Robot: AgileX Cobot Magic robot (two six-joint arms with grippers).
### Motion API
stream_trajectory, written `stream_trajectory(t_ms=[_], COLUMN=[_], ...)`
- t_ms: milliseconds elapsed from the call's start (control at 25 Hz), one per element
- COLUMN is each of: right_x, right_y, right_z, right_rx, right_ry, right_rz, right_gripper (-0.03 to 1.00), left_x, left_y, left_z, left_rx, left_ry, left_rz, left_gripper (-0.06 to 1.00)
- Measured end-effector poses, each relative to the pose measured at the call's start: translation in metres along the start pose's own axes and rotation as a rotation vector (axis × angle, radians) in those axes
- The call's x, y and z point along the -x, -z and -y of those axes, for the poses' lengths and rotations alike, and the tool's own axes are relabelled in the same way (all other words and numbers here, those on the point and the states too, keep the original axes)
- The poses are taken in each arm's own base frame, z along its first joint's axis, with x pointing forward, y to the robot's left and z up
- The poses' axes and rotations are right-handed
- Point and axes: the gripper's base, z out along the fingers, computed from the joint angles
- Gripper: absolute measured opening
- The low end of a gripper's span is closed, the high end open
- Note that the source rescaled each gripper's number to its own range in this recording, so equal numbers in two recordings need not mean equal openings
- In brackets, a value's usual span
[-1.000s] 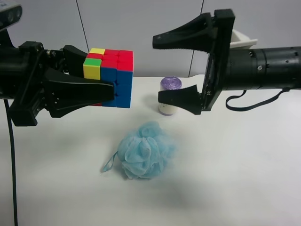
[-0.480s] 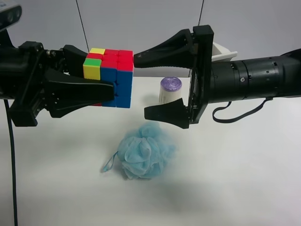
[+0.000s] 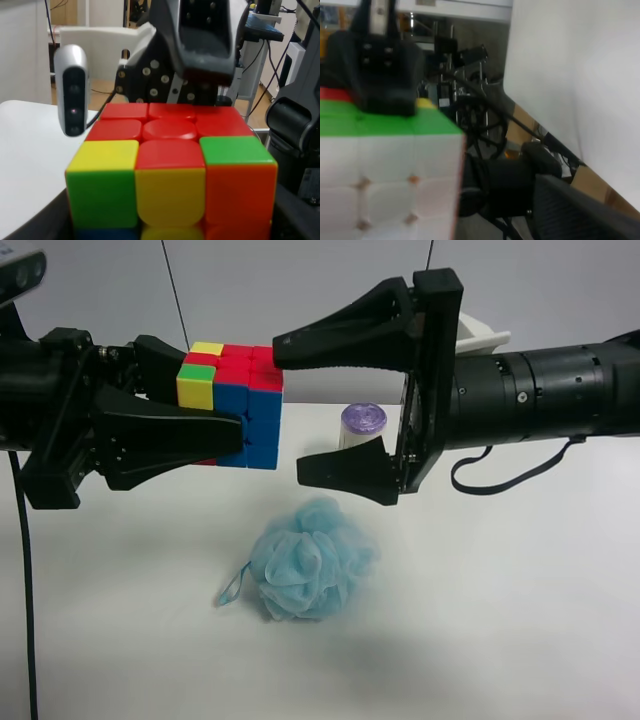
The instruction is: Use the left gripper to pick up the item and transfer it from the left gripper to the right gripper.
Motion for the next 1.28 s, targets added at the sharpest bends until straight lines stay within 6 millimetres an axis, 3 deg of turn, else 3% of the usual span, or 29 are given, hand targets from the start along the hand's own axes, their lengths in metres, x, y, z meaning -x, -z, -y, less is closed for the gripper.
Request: stream_trajectory(t_ms=[200, 480, 1280], right_x=[0.007, -0.002, -0.003], right_y=[-0.016, -0.041, -0.042], right_z=[-0.022, -0.008, -0.008], right_rx=[0.041, 0.045, 0.054], right_ry=[0.087, 0.063, 0.156], right_rz=[-0.042, -0.129, -0.135], right_gripper=[1.0, 1.0, 1.0], left_x=[0.003, 0.002, 0.002], left_y=[0.0, 0.0, 0.0], left_z=[0.0, 0.0, 0.0], left_rx=[0.0, 0.0, -0.002], left_ry=[0.004, 0.001, -0.045], left_rz=[0.025, 0.02, 0.021], left_gripper=[0.0, 0.0, 0.0])
